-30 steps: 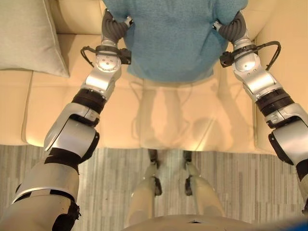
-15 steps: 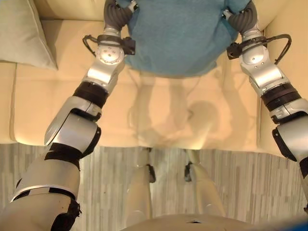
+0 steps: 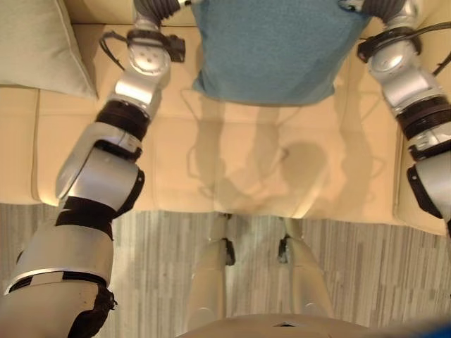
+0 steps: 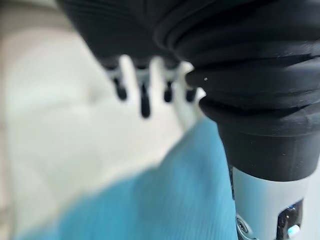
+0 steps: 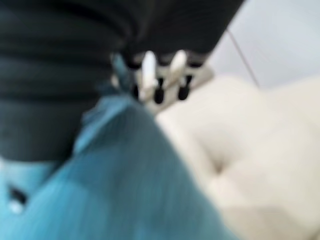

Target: Pick up all the scattered cushions and arrange them neatly on the sofa.

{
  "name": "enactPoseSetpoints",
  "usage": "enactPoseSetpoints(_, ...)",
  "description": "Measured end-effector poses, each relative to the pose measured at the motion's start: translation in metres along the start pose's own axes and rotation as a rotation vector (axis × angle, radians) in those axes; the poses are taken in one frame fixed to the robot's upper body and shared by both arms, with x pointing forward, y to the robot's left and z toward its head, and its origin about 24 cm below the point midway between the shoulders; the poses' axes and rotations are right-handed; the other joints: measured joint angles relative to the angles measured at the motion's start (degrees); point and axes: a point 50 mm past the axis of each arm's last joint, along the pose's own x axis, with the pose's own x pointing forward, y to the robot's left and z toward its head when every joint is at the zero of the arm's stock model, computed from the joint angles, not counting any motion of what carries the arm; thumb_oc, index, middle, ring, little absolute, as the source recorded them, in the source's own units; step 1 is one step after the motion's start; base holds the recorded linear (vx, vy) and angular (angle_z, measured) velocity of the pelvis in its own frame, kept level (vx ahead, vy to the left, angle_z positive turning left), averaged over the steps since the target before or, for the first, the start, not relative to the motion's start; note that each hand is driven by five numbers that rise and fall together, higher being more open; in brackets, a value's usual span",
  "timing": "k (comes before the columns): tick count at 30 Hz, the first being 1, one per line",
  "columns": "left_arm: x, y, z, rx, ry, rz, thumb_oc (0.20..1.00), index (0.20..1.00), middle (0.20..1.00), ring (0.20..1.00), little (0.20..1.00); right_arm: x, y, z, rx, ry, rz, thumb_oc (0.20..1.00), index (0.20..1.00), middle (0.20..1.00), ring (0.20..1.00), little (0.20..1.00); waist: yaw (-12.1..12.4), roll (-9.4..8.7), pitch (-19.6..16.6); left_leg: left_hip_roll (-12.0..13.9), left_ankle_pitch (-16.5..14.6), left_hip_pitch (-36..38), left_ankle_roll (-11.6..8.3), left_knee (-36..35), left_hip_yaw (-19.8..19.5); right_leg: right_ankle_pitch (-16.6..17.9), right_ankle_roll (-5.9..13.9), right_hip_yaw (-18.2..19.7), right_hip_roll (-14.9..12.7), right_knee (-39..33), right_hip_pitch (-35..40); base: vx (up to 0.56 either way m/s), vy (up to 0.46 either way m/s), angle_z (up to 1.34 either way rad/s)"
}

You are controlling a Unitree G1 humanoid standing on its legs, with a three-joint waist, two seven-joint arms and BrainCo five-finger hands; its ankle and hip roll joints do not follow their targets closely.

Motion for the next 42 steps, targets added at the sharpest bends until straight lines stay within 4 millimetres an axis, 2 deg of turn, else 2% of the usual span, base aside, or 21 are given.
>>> enactPoseSetpoints(2, 0.003, 0.015, 0.000, 0.030, -0.004, 0.030, 1.000, 1.000, 1.000, 1.000, 1.000, 0.004, -0.014, -0.010, -0.035, 0.018, -0.030, 1.000, 1.000, 1.000, 1.000, 1.000, 0.0, 0.00, 0.0, 0.0, 0.0, 0.6, 0.00, 0.0, -0.5, -0.4, 0.10, -0.6, 0.0, 0.0, 0.9, 0.03, 0.004, 0.11)
enactPoseSetpoints(7, -0.001, 0.029, -0.009, 0.050, 0.011, 0.045, 1.000, 1.000, 1.000, 1.000, 1.000, 0.006, -0.039, -0.031, -0.086, 0.060, -0.085, 1.000, 1.000, 1.000, 1.000, 1.000, 0.1, 0.01, 0.0, -0.2, 0.0, 3.0, -0.03, 0.0, -1.0, -1.1, 0.59, -1.1, 0.0, 0.0, 4.0, 0.05, -0.002, 0.10)
enactPoseSetpoints(9, -0.014, 0.035, -0.021, 0.019, 0.019, 0.040, 1.000, 1.000, 1.000, 1.000, 1.000, -0.003, -0.041, -0.047, -0.056, 0.091, -0.092, 1.000, 1.000, 1.000, 1.000, 1.000, -0.1, -0.02, 0.0, -0.3, -0.5, 5.6, -0.61, 0.0, -1.0, -1.7, 1.10, -1.2, -0.1, -0.1, 6.6, 0.06, 0.007, 0.04)
enactPoseSetpoints(12, -0.046, 0.039, -0.047, -0.030, 0.046, 0.004, 1.000, 1.000, 1.000, 1.000, 1.000, -0.036, -0.034, -0.082, -0.035, 0.131, -0.045, 1.000, 1.000, 1.000, 1.000, 1.000, -0.1, -0.12, -0.1, 0.0, -3.1, 10.4, -1.17, 0.0, -1.0, -3.0, 1.11, -1.2, 0.0, 0.0, 11.3, 0.07, -0.009, -0.03)
enactPoseSetpoints(13, -0.063, 0.041, -0.058, -0.062, 0.062, -0.015, 1.000, 1.000, 1.000, 1.000, 1.000, -0.053, -0.033, -0.095, -0.014, 0.147, -0.024, 1.000, 1.000, 1.000, 1.000, 1.000, -0.2, -0.16, -0.4, 0.0, -3.7, 11.8, -1.32, 0.0, -0.9, -3.4, 1.22, -1.4, 0.1, 0.0, 12.8, 0.06, -0.011, -0.03)
enactPoseSetpoints(16, -0.137, 0.051, -0.111, -0.095, 0.233, -0.048, 1.000, 1.000, 1.000, 1.000, 1.000, -0.128, -0.022, -0.149, -0.017, 0.281, 0.113, 1.000, 1.000, 1.000, 1.000, 1.000, -0.5, -0.44, -3.0, 0.0, -5.0, 14.6, -1.13, 0.0, -0.9, -4.7, 0.96, -1.6, 0.1, -0.1, 15.6, 0.13, -0.017, -0.01)
enactPoseSetpoints(17, -0.160, 0.059, -0.119, -0.146, 0.269, -0.012, 1.000, 1.000, 1.000, 1.000, 1.000, -0.147, -0.028, -0.155, 0.051, 0.313, 0.083, 1.000, 1.000, 1.000, 1.000, 1.000, -0.5, -0.50, -3.4, 0.0, -5.2, 15.7, -1.09, 0.0, -1.0, -4.9, 0.96, -2.0, 0.1, -0.6, 17.1, 0.08, -0.015, 0.12)
enactPoseSetpoints(19, -0.216, 0.059, -0.150, -0.198, 0.440, 0.028, 1.000, 1.000, 1.000, 1.000, 1.000, -0.205, -0.018, -0.182, 0.077, 0.455, 0.153, 1.000, 1.000, 1.000, 1.000, 1.000, -1.1, -1.13, -3.7, -0.2, -5.2, 20.0, -1.06, 0.0, -0.9, -5.3, 0.84, -2.7, 0.0, -1.9, 22.4, 0.08, -0.006, 0.18)
enactPoseSetpoints(21, -0.250, 0.058, -0.167, -0.186, 0.562, 0.004, 1.000, 1.000, 1.000, 1.000, 1.000, -0.237, -0.006, -0.191, 0.091, 0.532, 0.245, 1.000, 1.000, 1.000, 1.000, 1.000, -0.9, -1.54, -4.6, -0.1, -6.0, 22.2, -1.45, -0.1, -1.0, -6.5, 0.68, -3.2, 0.0, -1.9, 24.8, 0.05, -0.009, 0.09)
enactPoseSetpoints(22, -0.283, 0.058, -0.178, -0.167, 0.656, -0.037, 1.000, 1.000, 1.000, 1.000, 1.000, -0.264, 0.001, -0.197, 0.111, 0.587, 0.316, 1.000, 1.000, 1.000, 1.000, 1.000, -0.8, -1.59, -6.0, 0.3, -6.6, 23.0, -1.48, -0.1, -1.0, -6.9, 0.83, -3.6, 0.3, -1.9, 25.8, 0.06, 0.008, 0.04)
enactPoseSetpoints(24, -0.320, 0.061, -0.193, -0.132, 0.800, -0.080, 1.000, 1.000, 1.000, 1.000, 1.000, -0.291, 0.007, -0.207, 0.108, 0.668, 0.398, 1.000, 1.000, 1.000, 1.000, 1.000, -0.6, -1.62, -6.5, 0.8, -7.1, 24.6, -1.36, -0.1, -0.9, -7.2, 0.77, -3.7, 0.7, -1.9, 27.4, 0.02, 0.004, 0.02)
enactPoseSetpoints(26, -0.351, 0.066, -0.205, -0.117, 0.914, -0.073, 1.000, 1.000, 1.000, 1.000, 1.000, -0.309, 0.015, -0.207, 0.139, 0.713, 0.426, 1.000, 1.000, 1.000, 1.000, 1.000, -0.5, -1.68, -7.3, 1.0, -7.4, 26.4, -1.26, -0.1, -0.8, -7.2, 0.84, -3.7, 0.9, -1.9, 29.1, 0.00, 0.000, 0.00)
enactPoseSetpoints(28, -0.393, 0.065, -0.217, -0.104, 1.075, -0.078, 1.000, 1.000, 1.000, 1.000, 1.000, -0.346, 0.017, -0.217, 0.119, 0.809, 0.509, 1.000, 1.000, 1.000, 1.000, 1.000, -0.7, -1.54, -8.5, 0.9, -8.3, 28.9, -1.34, -0.2, -0.8, -8.0, 1.06, -3.8, 0.8, -1.9, 31.8, -0.02, -0.002, 0.02)
enactPoseSetpoints(31, -0.477, 0.070, -0.222, -0.057, 1.395, -0.118, 1.000, 1.000, 1.000, 1.000, 1.000, -0.403, 0.013, -0.230, 0.070, 0.986, 0.638, 1.000, 1.000, 1.000, 1.000, 1.000, -0.8, -1.03, -11.6, 0.9, -8.8, 30.3, -1.28, -0.4, -0.8, -8.5, 0.95, -3.8, 0.8, -1.9, 33.2, -0.05, -0.013, 0.02)
enactPoseSetpoints(34, -0.569, 0.079, -0.211, 0.063, 1.787, -0.173, 1.000, 1.000, 1.000, 1.000, 1.000, -0.466, 0.013, -0.238, -0.014, 1.173, 0.834, 1.000, 1.000, 1.000, 1.000, 1.000, -1.1, -0.70, -13.6, 1.3, -8.7, 32.3, -1.25, -0.4, -0.9, -8.6, 0.79, -3.9, 1.1, -2.1, 35.3, -0.09, -0.056, 0.00)
enactPoseSetpoints(36, -0.602, 0.091, -0.199, 0.166, 1.962, -0.230, 1.000, 1.000, 1.000, 1.000, 1.000, -0.500, 0.010, -0.236, -0.080, 1.246, 0.984, 1.000, 1.000, 1.000, 1.000, 1.000, -1.1, -0.73, -14.5, 2.0, -8.8, 33.0, -1.03, -0.4, -0.9, -8.6, 0.61, -3.9, 1.7, -2.0, 35.9, -0.07, -0.096, -0.03)
enactPoseSetpoints(37, -0.610, 0.097, -0.194, 0.205, 2.000, -0.263, 1.000, 1.000, 1.000, 1.000, 1.000, -0.511, 0.003, -0.239, -0.121, 1.283, 1.017, 1.000, 1.000, 1.000, 1.000, 1.000, -1.0, -0.52, -14.6, 2.4, -8.8, 33.7, -1.02, -0.4, -0.8, -8.6, 0.38, -3.9, 2.2, -1.9, 36.6, -0.13, -0.167, 0.00)
enactPoseSetpoints(39, -0.598, 0.091, -0.201, 0.207, 1.946, -0.302, 1.000, 1.000, 1.000, 1.000, 1.000, -0.525, -0.009, -0.242, -0.163, 1.353, 1.035, 1.000, 1.000, 1.000, 1.000, 1.000, 0.3, 0.04, -14.3, 3.6, -8.4, 33.7, -1.67, -0.4, -1.4, -9.0, -0.75, -4.2, 3.8, -1.2, 37.4, -0.21, -0.193, 0.38)
enactPoseSetpoints(40, -0.580, 0.084, -0.211, 0.209, 1.870, -0.341, 1.000, 1.000, 1.000, 1.000, 1.000, -0.536, -0.016, -0.243, -0.186, 1.407, 1.050, 1.000, 1.000, 1.000, 1.000, 1.000, -0.1, 0.64, -13.9, 4.4, -7.7, 31.8, -2.71, 0.3, -4.4, -10.2, -2.52, -5.8, 5.2, 0.2, 36.9, -0.22, -0.139, 1.20)
enactPoseSetpoints(41, -0.560, 0.076, -0.220, 0.192, 1.800, -0.345, 1.000, 1.000, 1.000, 1.000, 1.000, -0.540, -0.019, -0.242, -0.182, 1.434, 1.053, 1.000, 1.000, 1.000, 1.000, 1.000, 0.0, 0.64, -12.7, 6.2, -8.0, 29.9, -3.29, 0.4, -4.4, -11.3, -4.23, -6.8, 6.9, 0.4, 36.5, -0.23, -0.072, 1.28)
enactPoseSetpoints(42, -0.551, 0.072, -0.225, 0.191, 1.771, -0.354, 1.000, 1.000, 1.000, 1.000, 1.000, -0.538, -0.015, -0.242, -0.173, 1.430, 1.053, 1.000, 1.000, 1.000, 1.000, 1.000, 0.2, 0.09, -11.2, 7.5, -10.8, 29.5, -5.57, 0.5, -2.1, -11.5, -5.19, -7.3, 7.7, 0.7, 36.1, -0.27, -0.044, 0.92)
